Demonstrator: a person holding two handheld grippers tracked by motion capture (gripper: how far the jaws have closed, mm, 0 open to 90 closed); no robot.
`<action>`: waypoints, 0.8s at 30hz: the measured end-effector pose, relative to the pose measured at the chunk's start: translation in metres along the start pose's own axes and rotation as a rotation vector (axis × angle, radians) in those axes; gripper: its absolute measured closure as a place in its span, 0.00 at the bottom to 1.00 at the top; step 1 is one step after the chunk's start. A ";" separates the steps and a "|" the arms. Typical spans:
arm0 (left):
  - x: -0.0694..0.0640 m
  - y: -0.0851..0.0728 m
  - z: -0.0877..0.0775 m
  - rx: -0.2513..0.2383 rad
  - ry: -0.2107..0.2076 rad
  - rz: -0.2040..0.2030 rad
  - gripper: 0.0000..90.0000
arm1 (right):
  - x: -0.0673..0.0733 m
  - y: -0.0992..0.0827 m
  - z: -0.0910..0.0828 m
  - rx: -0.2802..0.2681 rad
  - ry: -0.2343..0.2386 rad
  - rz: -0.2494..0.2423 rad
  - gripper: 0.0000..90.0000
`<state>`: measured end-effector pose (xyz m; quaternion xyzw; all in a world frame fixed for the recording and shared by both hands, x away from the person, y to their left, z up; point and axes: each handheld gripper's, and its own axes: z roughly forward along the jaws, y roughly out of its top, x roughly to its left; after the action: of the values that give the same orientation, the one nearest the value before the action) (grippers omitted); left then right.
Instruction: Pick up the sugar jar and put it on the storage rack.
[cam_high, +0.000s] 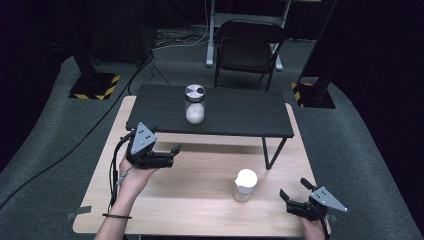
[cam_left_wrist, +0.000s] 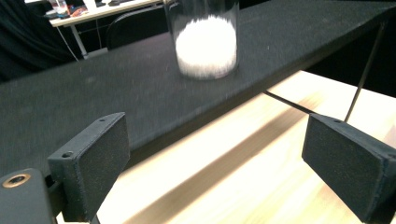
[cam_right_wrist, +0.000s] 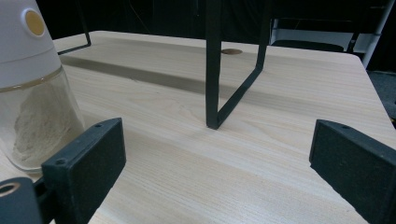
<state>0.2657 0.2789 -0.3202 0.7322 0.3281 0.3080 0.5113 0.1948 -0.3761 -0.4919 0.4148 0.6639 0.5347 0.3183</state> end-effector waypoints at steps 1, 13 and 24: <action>0.000 -0.006 -0.002 -0.001 0.000 -0.007 0.08 | 0.000 0.000 0.000 0.000 0.000 0.000 0.03; -0.001 -0.073 -0.018 0.020 0.022 -0.082 0.08 | 0.001 0.000 0.000 0.000 -0.002 -0.002 0.03; -0.005 -0.121 -0.024 0.060 0.069 -0.073 0.08 | 0.001 0.000 0.000 0.002 0.000 -0.002 0.03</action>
<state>0.2233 0.3196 -0.4285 0.7237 0.3809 0.3041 0.4885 0.1943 -0.3754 -0.4916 0.4145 0.6650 0.5335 0.3184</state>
